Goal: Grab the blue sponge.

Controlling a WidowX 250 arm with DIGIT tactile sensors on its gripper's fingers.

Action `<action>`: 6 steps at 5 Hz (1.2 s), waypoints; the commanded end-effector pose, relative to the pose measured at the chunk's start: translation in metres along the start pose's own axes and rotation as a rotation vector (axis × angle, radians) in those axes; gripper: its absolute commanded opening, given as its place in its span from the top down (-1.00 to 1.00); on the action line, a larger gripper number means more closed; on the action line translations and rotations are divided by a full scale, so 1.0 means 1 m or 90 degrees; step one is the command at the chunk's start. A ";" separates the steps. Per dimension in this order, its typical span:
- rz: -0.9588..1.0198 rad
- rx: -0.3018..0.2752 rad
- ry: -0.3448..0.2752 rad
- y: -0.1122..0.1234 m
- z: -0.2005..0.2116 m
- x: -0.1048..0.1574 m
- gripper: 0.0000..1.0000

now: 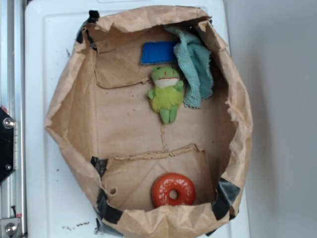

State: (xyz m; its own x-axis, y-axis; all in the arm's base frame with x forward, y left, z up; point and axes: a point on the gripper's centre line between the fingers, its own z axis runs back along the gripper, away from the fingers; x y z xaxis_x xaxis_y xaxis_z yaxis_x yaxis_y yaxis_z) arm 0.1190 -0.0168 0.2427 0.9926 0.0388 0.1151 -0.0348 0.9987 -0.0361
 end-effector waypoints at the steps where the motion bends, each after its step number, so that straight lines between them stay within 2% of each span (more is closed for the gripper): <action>1: 0.000 0.000 0.000 0.000 0.000 0.000 -1.00; 2: 0.008 -0.002 0.047 0.018 -0.022 0.048 -1.00; 3: -0.022 0.017 0.053 0.029 -0.043 0.074 -1.00; 4: -0.056 0.022 0.029 0.040 -0.053 0.086 -1.00; 5: -0.131 0.002 -0.019 0.048 -0.061 0.087 -1.00; 6: -0.217 -0.004 -0.021 0.049 -0.080 0.103 -1.00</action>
State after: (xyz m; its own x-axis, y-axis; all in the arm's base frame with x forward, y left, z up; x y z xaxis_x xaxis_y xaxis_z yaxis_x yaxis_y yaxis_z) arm 0.2261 0.0324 0.1631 0.9438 -0.3068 0.1231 0.3106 0.9505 -0.0127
